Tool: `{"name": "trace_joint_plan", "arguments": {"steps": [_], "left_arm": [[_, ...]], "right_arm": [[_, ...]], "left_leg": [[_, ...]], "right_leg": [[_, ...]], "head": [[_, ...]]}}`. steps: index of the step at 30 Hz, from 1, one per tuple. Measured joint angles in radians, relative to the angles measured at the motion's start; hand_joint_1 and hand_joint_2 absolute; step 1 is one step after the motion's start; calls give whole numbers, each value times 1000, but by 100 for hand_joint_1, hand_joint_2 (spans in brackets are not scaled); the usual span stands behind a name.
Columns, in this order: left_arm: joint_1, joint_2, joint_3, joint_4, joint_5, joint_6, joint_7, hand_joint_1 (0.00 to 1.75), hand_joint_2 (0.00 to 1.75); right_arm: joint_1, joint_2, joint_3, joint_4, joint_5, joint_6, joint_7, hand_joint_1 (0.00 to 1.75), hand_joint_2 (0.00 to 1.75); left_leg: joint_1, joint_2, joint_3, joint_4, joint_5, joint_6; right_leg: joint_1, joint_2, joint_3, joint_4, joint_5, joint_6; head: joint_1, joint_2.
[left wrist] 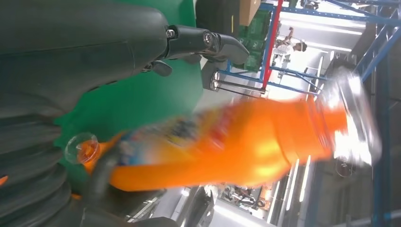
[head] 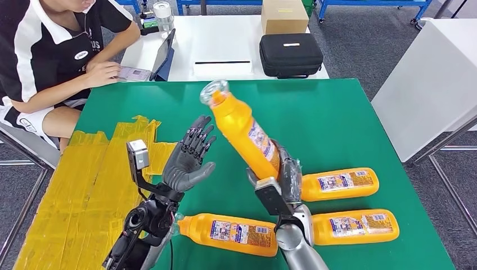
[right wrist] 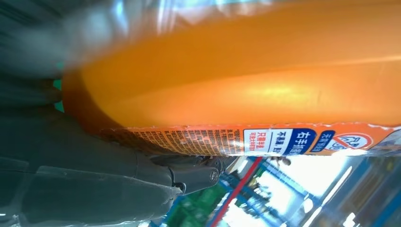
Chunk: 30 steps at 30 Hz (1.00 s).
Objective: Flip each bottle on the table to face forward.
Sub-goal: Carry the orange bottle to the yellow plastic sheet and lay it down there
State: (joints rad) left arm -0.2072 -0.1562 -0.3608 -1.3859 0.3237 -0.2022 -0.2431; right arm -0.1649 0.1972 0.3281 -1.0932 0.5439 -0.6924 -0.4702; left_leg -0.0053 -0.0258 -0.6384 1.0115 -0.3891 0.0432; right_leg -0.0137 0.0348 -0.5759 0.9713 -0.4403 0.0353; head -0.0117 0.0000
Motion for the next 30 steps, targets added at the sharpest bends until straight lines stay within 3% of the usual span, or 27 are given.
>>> {"name": "trace_joint_plan", "arguments": {"steps": [4, 10, 25, 29, 30], "left_arm": [[-11, 2, -8, 1, 0, 14, -2, 0, 175], [-21, 7, -9, 15, 5, 27, -10, 0, 175], [-25, 14, -11, 49, 32, 41, -21, 3, 175], [-26, 14, -12, 55, 34, 47, -23, 170, 175], [-26, 14, -13, 56, 36, 52, -25, 175, 175]], "right_arm": [[-10, 9, 45, 35, 142, 0, 35, 175, 175], [-16, 14, 115, 59, 242, -6, 55, 175, 175], [-21, 8, 169, 62, 248, -15, 32, 175, 175], [-20, 6, 172, 62, 234, -14, 31, 175, 175], [-20, 4, 174, 62, 226, -14, 31, 175, 175]], "left_leg": [[0, 0, 0, 0, 0, 0], [0, 0, 0, 0, 0, 0], [0, 0, 0, 0, 0, 0], [0, 0, 0, 0, 0, 0], [0, 0, 0, 0, 0, 0]], "right_leg": [[0, 0, 0, 0, 0, 0], [0, 0, -1, 0, 0, 0], [0, 0, -1, 0, 0, 0], [0, 0, -1, 0, 0, 0], [0, 0, -1, 0, 0, 0]], "head": [[0, 0], [0, 0], [0, 0], [0, 0], [0, 0]]}}
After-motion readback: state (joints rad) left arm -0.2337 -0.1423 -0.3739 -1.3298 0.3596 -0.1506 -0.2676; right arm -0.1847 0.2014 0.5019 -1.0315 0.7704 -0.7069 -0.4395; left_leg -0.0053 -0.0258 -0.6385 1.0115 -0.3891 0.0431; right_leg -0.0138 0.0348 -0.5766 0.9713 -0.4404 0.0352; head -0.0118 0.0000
